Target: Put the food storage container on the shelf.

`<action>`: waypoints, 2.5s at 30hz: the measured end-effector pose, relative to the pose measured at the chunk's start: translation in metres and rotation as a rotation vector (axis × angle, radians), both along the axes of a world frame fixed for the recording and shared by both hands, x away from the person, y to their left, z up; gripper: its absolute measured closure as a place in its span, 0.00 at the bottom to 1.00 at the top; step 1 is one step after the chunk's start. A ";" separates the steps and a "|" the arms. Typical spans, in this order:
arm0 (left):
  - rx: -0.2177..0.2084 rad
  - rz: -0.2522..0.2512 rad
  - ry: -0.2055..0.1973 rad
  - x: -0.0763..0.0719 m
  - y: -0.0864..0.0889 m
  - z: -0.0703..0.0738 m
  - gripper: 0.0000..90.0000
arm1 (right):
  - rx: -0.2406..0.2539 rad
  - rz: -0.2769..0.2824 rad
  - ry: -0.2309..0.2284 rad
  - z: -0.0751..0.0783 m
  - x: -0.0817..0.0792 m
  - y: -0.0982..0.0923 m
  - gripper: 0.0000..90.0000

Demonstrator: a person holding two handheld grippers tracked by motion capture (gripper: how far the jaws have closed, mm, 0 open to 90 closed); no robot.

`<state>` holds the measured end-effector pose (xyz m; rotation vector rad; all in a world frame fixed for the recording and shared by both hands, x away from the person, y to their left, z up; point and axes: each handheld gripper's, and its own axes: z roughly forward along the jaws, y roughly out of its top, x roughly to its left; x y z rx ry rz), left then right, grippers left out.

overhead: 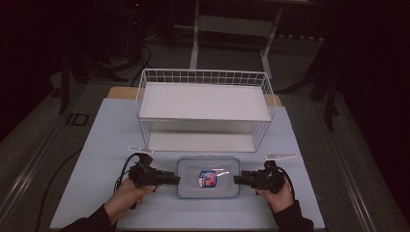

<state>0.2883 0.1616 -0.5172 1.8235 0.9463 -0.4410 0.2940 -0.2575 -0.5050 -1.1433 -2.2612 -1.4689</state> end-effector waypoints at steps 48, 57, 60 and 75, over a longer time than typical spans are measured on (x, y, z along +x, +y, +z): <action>-0.012 0.162 -0.150 0.036 -0.007 0.038 0.63 | 0.032 -0.077 -0.076 0.033 0.047 0.001 0.60; 0.013 0.195 -0.189 0.051 -0.013 0.033 0.62 | 0.005 -0.097 -0.107 0.034 0.061 0.001 0.59; 0.011 0.217 -0.187 0.054 -0.013 0.029 0.61 | -0.003 -0.102 -0.115 0.031 0.065 0.003 0.59; 0.029 0.284 -0.226 0.066 -0.016 0.020 0.60 | 0.008 -0.148 -0.207 0.016 0.079 0.009 0.57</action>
